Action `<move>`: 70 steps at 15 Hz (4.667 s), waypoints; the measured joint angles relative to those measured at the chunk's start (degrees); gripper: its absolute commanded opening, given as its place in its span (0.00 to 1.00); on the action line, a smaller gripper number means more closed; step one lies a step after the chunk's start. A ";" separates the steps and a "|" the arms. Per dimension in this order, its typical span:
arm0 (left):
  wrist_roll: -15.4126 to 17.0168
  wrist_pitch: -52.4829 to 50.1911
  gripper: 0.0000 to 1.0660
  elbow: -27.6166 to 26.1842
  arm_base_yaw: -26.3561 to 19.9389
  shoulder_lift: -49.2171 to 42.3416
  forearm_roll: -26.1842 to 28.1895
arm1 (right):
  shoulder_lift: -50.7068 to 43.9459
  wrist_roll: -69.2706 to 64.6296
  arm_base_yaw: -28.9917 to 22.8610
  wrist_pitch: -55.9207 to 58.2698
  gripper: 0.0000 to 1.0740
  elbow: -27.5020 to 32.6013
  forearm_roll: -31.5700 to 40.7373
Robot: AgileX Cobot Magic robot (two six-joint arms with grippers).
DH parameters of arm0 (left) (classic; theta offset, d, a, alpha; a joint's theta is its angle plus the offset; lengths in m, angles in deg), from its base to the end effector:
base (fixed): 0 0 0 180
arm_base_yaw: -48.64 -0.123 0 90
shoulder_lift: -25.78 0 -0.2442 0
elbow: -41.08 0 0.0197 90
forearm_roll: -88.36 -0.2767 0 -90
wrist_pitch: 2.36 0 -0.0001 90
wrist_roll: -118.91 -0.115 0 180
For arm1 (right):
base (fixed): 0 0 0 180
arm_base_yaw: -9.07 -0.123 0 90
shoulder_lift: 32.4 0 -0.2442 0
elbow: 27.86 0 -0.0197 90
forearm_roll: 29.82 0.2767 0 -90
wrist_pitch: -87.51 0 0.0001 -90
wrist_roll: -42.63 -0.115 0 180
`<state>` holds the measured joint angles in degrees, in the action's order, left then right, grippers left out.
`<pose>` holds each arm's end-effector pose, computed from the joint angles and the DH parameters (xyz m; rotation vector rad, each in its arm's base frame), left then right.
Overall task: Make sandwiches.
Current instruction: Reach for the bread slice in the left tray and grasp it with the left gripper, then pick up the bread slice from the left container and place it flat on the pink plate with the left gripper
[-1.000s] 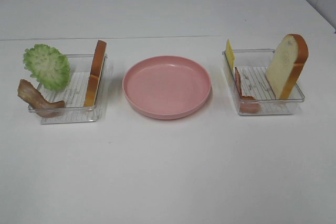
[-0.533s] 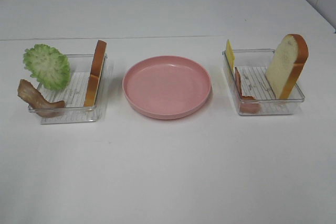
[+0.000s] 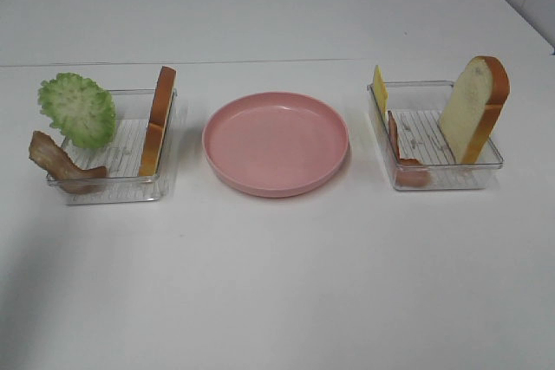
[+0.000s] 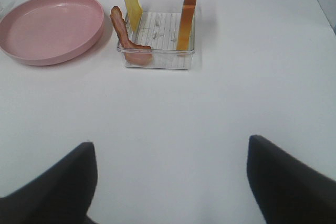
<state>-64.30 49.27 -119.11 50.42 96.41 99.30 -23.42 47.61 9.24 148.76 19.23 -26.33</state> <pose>0.2658 -0.0254 0.2818 0.0245 2.4700 -0.2252 0.0794 0.0059 0.2792 -0.0892 2.0442 0.0169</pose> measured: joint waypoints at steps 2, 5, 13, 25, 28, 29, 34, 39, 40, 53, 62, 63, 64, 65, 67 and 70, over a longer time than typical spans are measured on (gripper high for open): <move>-0.63 4.13 0.75 -9.74 0.00 10.26 2.86 | 0.00 0.00 0.00 0.00 0.70 0.00 0.00; -0.63 8.48 0.71 -18.96 1.72 19.31 4.07 | 0.00 0.00 0.00 0.00 0.70 0.00 0.00; 10.37 17.07 0.71 -42.57 15.76 43.83 -3.09 | 0.00 0.00 0.00 0.00 0.70 0.00 0.00; 17.59 18.05 0.70 -65.20 19.42 68.12 -7.79 | 0.00 0.00 0.00 0.00 0.70 0.00 0.06; 17.70 17.99 0.70 -65.49 19.42 69.67 -7.85 | 0.00 0.00 0.00 0.00 0.70 0.00 0.11; 17.70 17.99 0.70 -65.49 19.42 69.96 -7.85 | 0.00 0.00 0.00 0.00 0.70 0.00 0.17; 17.70 17.99 0.69 -65.60 20.45 71.45 -10.94 | 0.00 0.00 0.00 0.00 0.70 0.00 0.34; 17.76 17.99 0.62 -65.60 20.45 72.36 -12.61 | 0.00 0.00 0.00 0.00 0.70 0.00 0.34; 17.76 17.99 0.60 -65.60 20.45 72.54 -12.61 | 0.00 0.00 0.00 0.00 0.70 0.00 0.34; 20.23 18.62 0.00 -65.60 20.51 71.85 -13.69 | 0.00 0.00 0.00 0.00 0.70 0.00 0.34; 14.27 18.62 0.00 -68.41 20.34 62.74 -7.73 | 0.00 0.00 0.00 0.00 0.70 0.00 0.40; 10.77 18.62 0.00 -69.10 18.68 62.74 -0.86 | 0.00 0.00 0.00 0.00 0.70 0.00 0.40; 9.68 18.62 0.00 -69.10 17.88 62.74 1.38 | 0.00 0.00 0.00 0.00 0.70 0.00 0.40; 7.85 18.62 0.00 -69.10 16.21 62.80 5.21 | 0.00 0.00 0.00 0.00 0.70 0.00 0.40; 3.84 18.56 0.00 -69.10 12.89 63.60 13.87 | 0.00 0.00 0.00 0.00 0.70 0.00 0.40; -0.69 18.51 0.00 -69.50 11.29 66.46 23.03 | 0.00 0.00 0.00 0.00 0.70 0.00 0.40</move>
<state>-64.99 67.77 -188.61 61.71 162.88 122.33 -23.42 47.61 9.24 148.76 19.23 -25.93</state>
